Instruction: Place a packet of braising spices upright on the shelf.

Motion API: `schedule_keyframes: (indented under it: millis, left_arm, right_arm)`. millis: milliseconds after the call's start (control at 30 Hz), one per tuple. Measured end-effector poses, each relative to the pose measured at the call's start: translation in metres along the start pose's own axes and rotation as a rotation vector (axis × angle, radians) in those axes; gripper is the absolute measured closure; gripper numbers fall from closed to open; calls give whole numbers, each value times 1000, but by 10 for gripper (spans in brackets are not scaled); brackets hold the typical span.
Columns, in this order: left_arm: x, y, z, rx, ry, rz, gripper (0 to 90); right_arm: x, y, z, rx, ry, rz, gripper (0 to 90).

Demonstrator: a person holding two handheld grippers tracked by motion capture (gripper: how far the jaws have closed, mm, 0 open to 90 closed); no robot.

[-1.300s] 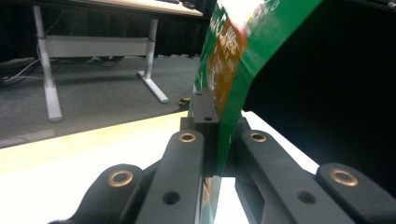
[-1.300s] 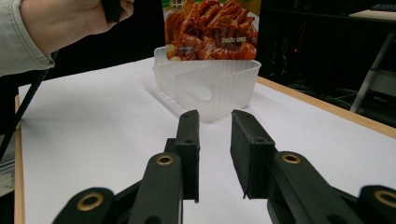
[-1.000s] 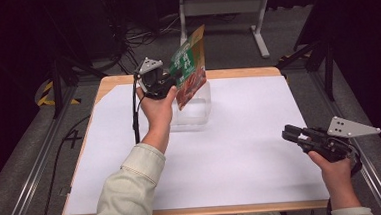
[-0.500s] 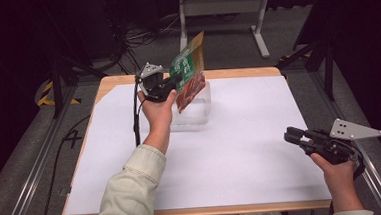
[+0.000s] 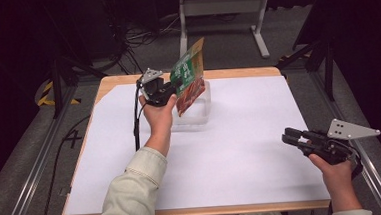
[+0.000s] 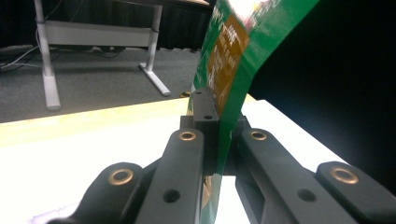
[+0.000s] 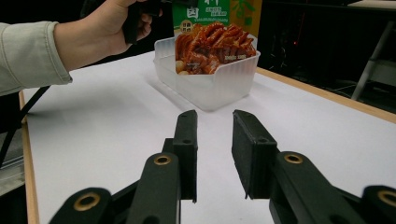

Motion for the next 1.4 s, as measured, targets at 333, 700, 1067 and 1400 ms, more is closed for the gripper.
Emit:
schedule_keyframes:
  millis: [333, 700, 1067, 1400]
  left_arm:
    - [-5, -13, -2, -12, 4, 26, 895]
    - [-6, -20, -4, -30, 9, 25, 893]
    - [-9, -25, -7, -50, 17, 31, 889]
    - [-12, -30, -6, -65, 25, 58, 883]
  right_arm:
    - [0, -1, -2, -3, 7, -5, 712]
    - [0, -1, -4, 1, 19, -5, 701]
    - [0, -2, -5, -2, 24, -4, 696]
    - [-1, -3, -7, -5, 32, -7, 687]
Point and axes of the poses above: each handheld gripper's, and its own axes: z roughly backward along the jaws, y roughly out of its top, x roughly to its right, the point moved 5 cm from there along -z, roughly forward along the jaws, and after that the axes turned 7 degrees about x, right-handed, at the moved point
